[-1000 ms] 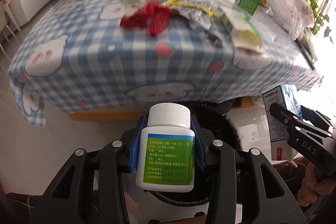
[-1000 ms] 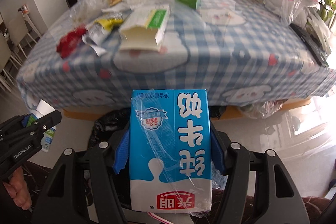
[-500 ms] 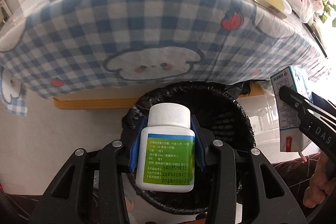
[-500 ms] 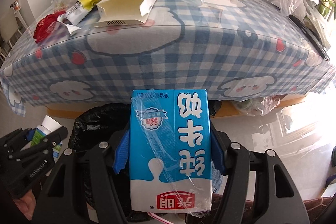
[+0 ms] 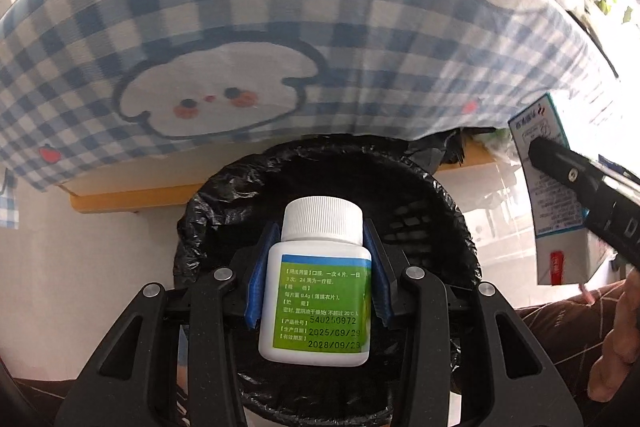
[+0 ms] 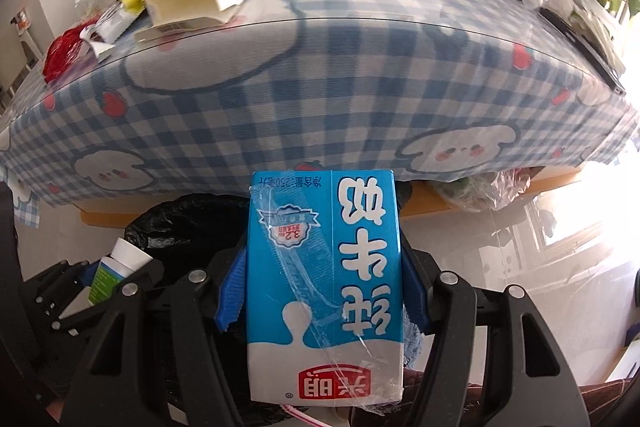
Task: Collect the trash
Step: 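Open the left tool and right tool to drop both items into the bin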
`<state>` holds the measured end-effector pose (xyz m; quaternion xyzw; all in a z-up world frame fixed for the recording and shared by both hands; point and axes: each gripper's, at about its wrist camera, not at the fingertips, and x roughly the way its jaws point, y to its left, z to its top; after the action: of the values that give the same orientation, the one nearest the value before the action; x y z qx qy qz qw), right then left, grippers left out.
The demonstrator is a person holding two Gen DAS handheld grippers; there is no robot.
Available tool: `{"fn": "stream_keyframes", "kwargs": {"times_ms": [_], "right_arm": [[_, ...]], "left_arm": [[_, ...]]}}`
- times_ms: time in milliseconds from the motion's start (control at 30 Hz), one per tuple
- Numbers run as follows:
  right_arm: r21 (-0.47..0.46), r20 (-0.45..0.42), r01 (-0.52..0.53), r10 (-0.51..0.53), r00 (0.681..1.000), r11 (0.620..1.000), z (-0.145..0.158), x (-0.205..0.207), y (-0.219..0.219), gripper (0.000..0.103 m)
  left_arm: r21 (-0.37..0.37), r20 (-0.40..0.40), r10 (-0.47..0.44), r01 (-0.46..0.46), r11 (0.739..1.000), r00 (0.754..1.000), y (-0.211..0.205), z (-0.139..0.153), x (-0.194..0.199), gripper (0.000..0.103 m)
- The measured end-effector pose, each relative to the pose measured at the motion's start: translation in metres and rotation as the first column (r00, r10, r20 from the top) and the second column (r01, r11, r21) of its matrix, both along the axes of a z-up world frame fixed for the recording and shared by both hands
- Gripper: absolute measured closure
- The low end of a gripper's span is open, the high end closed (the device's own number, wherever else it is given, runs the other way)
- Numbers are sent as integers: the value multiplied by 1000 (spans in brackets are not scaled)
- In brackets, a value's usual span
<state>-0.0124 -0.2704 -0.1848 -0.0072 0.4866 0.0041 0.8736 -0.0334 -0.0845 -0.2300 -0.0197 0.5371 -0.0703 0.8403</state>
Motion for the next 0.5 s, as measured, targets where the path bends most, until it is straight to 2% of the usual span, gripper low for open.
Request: {"fn": "stream_keyframes", "kwargs": {"times_ms": [67, 133, 267, 333, 500], "right_arm": [[8, -1, 8, -8, 1000, 1000, 0, 0, -3, 42], [20, -4, 16, -16, 1000, 1000, 0, 0, -6, 42], [33, -11, 10, -10, 1000, 999, -2, 0, -5, 42], [40, -18, 2, -1, 1000, 999, -7, 2, -5, 42], [49, -20, -19, 20, 1000, 999, -10, 0, 2, 42]], "left_arm": [[-5, 16, -3, 3, 1000, 1000, -2, 0, -2, 56], [1, 32, 0, 0, 1000, 999, -1, 4, -4, 41], [3, 43, 26, -27, 1000, 999, 7, 12, -8, 28], [7, 51, 38, -39, 999, 998, 12, 17, -10, 18], [18, 82, 69, -71, 997, 994, 24, 30, -16, 7]]}}
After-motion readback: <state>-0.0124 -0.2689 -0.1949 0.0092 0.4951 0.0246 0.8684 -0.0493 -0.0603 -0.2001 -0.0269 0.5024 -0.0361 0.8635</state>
